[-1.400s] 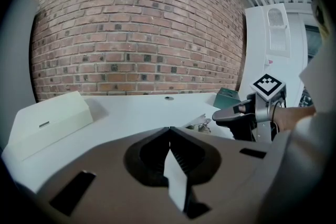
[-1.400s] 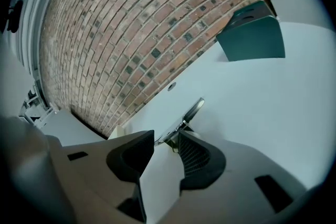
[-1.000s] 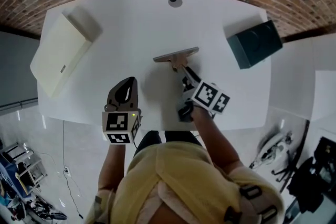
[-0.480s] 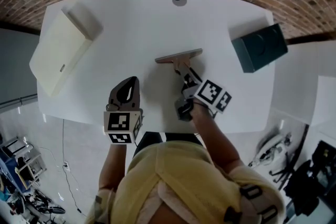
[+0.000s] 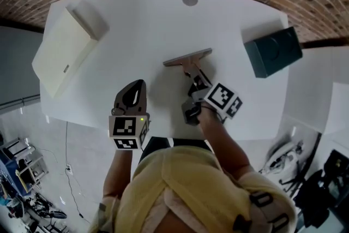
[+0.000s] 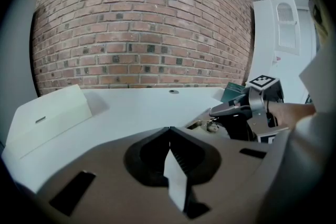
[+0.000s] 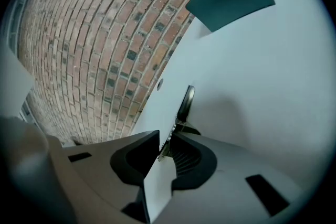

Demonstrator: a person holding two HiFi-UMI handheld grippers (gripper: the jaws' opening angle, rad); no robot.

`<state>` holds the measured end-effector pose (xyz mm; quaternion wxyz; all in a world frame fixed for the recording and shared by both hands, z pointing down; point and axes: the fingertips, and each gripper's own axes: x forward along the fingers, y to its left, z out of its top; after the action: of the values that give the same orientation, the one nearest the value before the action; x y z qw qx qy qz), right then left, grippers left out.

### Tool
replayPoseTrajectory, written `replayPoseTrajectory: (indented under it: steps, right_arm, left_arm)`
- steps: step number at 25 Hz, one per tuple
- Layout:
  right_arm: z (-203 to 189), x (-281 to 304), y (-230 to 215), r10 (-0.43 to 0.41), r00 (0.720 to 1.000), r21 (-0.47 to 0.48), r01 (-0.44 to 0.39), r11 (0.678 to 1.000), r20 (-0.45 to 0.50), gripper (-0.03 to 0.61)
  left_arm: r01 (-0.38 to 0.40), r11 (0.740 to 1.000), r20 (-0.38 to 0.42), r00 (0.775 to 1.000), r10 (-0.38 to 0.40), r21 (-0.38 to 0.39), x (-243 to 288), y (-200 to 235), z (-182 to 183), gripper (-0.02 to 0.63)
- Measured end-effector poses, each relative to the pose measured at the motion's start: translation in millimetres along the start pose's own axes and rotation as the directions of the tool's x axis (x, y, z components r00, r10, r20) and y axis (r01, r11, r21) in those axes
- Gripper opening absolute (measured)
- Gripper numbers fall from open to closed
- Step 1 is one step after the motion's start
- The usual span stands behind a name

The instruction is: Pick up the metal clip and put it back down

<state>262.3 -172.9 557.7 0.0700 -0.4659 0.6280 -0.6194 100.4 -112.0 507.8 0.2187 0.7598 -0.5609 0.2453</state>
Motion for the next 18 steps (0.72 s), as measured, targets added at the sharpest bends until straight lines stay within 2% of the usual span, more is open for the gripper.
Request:
replayPoseTrajectory:
  steps: [7,18]
  right_arm:
    - [-2.0,-0.5,2.6,0.013,1.0,0.018,-0.013,1.0,-0.01,0.044]
    - [-6.2,-6.6,25.2,0.109,0.994,-0.025,-0.109,0.994,-0.027,0.006]
  left_arm:
    - [-0.008,1.0,0.009,1.0,0.008,-0.012,-2.9,3.3,0.3,0.003]
    - [-0.027,0.997,0.026,0.999,0.029,-0.065,-17.4,6.6,-1.4,0.003]
